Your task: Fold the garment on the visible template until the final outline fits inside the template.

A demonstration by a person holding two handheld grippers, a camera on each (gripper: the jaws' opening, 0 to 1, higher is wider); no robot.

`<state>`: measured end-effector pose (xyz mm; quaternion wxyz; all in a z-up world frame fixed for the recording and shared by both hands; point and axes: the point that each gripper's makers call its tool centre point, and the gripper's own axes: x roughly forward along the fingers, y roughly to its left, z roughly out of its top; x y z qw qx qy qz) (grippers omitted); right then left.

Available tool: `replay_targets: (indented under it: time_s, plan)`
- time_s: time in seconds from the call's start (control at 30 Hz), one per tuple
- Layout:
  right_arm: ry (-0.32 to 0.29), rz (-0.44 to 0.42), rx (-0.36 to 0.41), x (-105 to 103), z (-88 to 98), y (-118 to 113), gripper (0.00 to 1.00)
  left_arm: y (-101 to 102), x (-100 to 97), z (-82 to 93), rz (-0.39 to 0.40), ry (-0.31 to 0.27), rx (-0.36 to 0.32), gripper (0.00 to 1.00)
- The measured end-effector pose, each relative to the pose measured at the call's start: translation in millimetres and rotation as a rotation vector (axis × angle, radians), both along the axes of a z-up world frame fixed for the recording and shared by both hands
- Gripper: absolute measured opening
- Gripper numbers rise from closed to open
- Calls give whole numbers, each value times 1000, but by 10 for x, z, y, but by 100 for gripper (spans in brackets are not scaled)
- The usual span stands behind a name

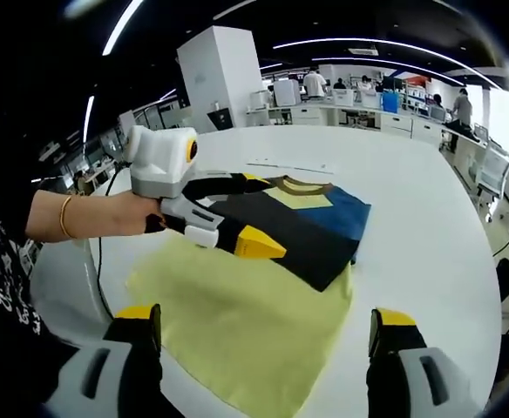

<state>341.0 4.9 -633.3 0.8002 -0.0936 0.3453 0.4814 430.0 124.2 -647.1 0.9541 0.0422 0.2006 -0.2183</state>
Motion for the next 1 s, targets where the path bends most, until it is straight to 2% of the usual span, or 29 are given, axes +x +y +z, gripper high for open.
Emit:
replay_targets:
  time_s: [0.37, 0.57, 0.8, 1.0]
  plan:
    - [-3, 12, 3, -4, -5, 57, 100, 535, -246, 14, 81, 19, 48, 90]
    - [-4, 11, 1, -39, -18, 48, 100, 815, -401, 44, 130, 5, 66, 88]
    - [-35, 17, 41, -48, 47, 93, 100, 1004, -527, -26, 153, 6, 76, 82]
    - [-40, 19, 29, -55, 49, 77, 100, 1167, -610, -128, 191, 18, 101, 76]
